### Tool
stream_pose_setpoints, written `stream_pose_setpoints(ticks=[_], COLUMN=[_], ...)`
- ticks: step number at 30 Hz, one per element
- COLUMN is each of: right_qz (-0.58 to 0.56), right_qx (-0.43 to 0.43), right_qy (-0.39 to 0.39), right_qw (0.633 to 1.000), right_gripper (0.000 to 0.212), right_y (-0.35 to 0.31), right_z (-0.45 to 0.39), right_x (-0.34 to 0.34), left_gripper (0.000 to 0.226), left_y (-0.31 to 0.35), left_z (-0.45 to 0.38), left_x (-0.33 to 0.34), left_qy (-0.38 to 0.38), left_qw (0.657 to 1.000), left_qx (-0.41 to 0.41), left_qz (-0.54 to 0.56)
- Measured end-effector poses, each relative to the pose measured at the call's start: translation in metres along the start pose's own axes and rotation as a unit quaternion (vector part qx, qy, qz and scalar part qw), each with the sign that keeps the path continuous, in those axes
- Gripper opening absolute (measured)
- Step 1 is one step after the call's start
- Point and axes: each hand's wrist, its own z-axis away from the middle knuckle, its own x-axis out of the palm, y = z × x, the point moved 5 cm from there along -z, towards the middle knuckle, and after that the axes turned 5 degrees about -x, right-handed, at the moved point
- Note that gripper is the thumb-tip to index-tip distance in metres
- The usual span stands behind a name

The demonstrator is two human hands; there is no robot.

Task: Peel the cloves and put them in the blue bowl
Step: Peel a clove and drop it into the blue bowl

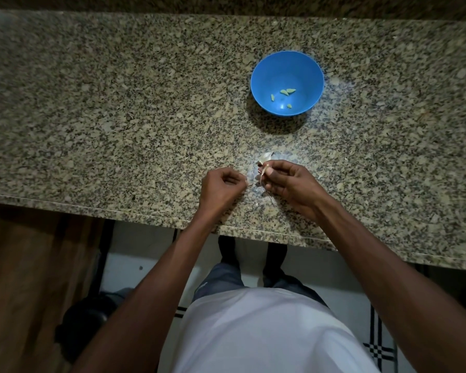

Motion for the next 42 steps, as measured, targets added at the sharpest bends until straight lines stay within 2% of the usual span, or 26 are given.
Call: stream_pose_setpoints(ticks=[4, 6, 9, 13, 19, 25, 32, 34, 37, 40, 42], right_qz=[0.036, 0.055, 0.089, 0.113, 0.139, 0.324, 0.393, 0.381, 0.309, 0.23, 0.232], right_qx=[0.002, -0.005, -0.039, -0.079, -0.082, -0.155, -0.216, -0.207, -0.159, -0.125, -0.124], right_qy=[0.007, 0.015, 0.028, 0.029, 0.032, 0.073, 0.109, 0.121, 0.141, 0.12, 0.095], right_qw=[0.999, 0.998, 0.995, 0.99, 0.986, 0.93, 0.887, 0.893, 0.927, 0.958, 0.96], right_gripper=[0.017, 0.021, 0.026, 0.025, 0.024, 0.007, 0.012, 0.013, 0.016, 0.02, 0.018], right_y=[0.001, 0.002, -0.001, -0.002, 0.002, -0.01, -0.009, -0.006, -0.001, 0.005, 0.004], right_z=[-0.001, -0.001, 0.001, 0.004, 0.006, 0.005, 0.01, 0.009, 0.006, 0.006, 0.006], right_x=[-0.003, -0.005, -0.004, -0.003, -0.007, -0.005, 0.008, 0.007, -0.002, -0.004, -0.004], left_gripper=[0.011, 0.014, 0.031, 0.022, 0.013, 0.028, 0.037, 0.039, 0.043, 0.046, 0.045], left_y=[0.003, 0.008, 0.014, 0.014, 0.014, 0.022, 0.022, 0.022, 0.023, 0.024, 0.023], left_z=[0.0, 0.002, 0.006, 0.005, 0.003, 0.006, 0.008, 0.009, 0.011, 0.011, 0.011], left_x=[0.0, 0.004, 0.014, 0.018, 0.022, 0.023, 0.021, 0.02, 0.022, 0.023, 0.019], left_qy=[0.007, -0.024, -0.066, -0.042, -0.021, 0.037, 0.054, 0.052, 0.04, 0.023, 0.024], left_qw=[0.999, 0.997, 0.994, 0.994, 0.998, 0.998, 0.998, 0.998, 0.998, 0.998, 0.998], left_qx=[0.021, 0.032, 0.023, 0.022, 0.026, 0.052, 0.038, 0.038, 0.047, 0.052, 0.05], left_qz=[0.022, 0.068, 0.089, 0.097, 0.058, 0.022, 0.022, 0.024, 0.029, 0.024, 0.032])
